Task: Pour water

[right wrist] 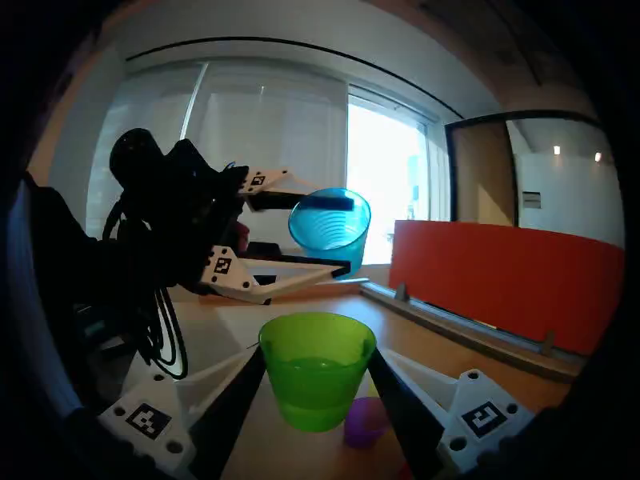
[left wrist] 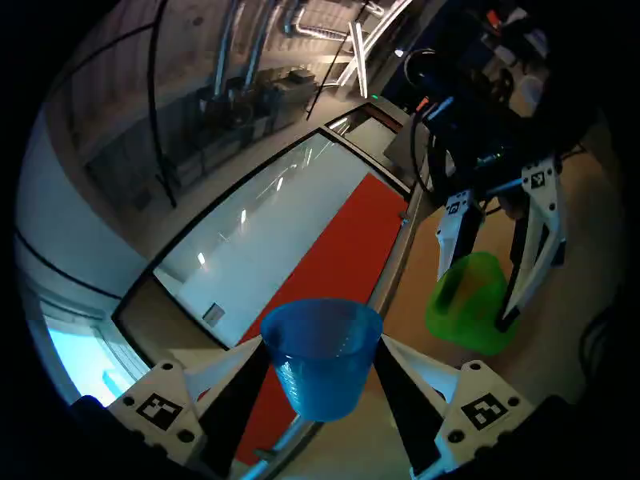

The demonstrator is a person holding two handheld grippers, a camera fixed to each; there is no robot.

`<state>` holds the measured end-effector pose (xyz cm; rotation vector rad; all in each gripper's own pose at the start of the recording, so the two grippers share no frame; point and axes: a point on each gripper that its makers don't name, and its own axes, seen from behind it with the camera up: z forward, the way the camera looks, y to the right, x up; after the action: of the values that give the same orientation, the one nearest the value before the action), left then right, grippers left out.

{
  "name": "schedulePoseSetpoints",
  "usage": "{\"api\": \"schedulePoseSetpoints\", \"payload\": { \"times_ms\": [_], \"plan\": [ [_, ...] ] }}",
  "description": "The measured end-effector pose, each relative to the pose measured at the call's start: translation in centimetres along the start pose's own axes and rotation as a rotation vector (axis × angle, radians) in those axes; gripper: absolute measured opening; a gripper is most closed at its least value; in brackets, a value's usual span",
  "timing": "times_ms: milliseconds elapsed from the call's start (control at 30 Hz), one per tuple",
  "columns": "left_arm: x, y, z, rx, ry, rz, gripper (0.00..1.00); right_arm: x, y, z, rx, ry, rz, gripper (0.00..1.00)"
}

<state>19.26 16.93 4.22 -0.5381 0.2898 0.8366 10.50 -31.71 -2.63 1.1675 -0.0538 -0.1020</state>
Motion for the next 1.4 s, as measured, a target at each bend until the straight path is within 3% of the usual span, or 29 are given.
{"api": "schedulePoseSetpoints", "payload": {
  "times_ms": [300,500,633,733,1100,1400],
  "plan": [
    [-0.6,-0.4,-0.4,-0.016,-0.006,-0.275,0.85,0.4,0.1,-0.5,-0.017,0.0,-0.014,0.9],
    [-1.3,0.1,-0.6,-0.045,-0.018,-0.455,0.84,0.9,0.4,-0.8,-0.032,0.011,-0.006,0.9],
    [-2.5,0.8,-0.5,-0.073,-0.054,-0.546,0.85,1.1,0.6,-1.1,-0.039,0.01,-0.003,0.9],
    [-3.5,1.6,-0.5,-0.097,-0.095,-0.579,0.85,1.2,0.7,-1.2,-0.044,0.007,0.0,0.9],
    [-6.3,4.4,-0.3,-0.165,-0.22,-0.61,0.85,0.5,1.3,-1.8,-0.048,-0.04,0.003,0.91],
    [-9.1,6.5,-0.5,-0.221,-0.329,-0.591,0.86,-1.5,2.0,-2.4,-0.045,-0.117,0.011,0.91]
  ]
}}
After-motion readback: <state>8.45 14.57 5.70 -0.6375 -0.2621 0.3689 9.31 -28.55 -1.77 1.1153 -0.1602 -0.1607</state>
